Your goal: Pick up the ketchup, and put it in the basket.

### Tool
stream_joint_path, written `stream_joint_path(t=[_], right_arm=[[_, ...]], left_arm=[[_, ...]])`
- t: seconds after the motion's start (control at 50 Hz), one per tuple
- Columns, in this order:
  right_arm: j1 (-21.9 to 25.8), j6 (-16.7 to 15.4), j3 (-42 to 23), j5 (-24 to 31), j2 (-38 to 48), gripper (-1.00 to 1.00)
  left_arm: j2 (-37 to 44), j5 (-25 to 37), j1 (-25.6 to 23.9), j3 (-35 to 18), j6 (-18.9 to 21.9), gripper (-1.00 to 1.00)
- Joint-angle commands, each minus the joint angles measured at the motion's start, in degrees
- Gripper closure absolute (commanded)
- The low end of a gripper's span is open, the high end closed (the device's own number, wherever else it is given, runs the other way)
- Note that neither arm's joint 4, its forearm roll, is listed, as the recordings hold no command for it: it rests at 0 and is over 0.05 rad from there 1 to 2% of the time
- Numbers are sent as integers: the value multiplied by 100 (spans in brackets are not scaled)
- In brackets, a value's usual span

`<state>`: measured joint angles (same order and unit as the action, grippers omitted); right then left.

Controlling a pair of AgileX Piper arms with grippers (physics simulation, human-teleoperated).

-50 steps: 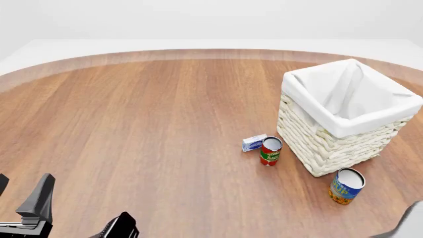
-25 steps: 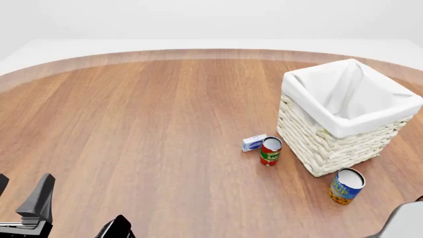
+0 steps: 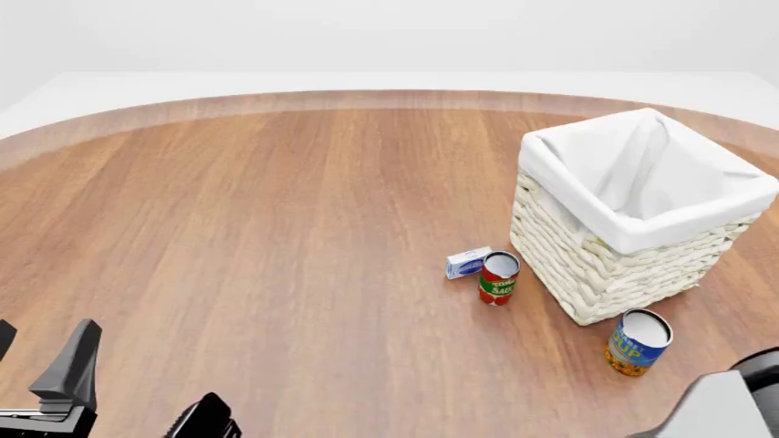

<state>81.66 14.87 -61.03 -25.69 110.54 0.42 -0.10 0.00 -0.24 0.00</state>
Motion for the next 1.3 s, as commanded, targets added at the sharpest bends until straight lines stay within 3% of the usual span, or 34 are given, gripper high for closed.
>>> stream_joint_path(t=[0.02,1.3], right_arm=[[-22,3,-188,76,203,-100],[-114,-29,-925,400,929,-100]], left_arm=[[0,0,0,0,0,-100],[0,0,0,0,0,-100]])
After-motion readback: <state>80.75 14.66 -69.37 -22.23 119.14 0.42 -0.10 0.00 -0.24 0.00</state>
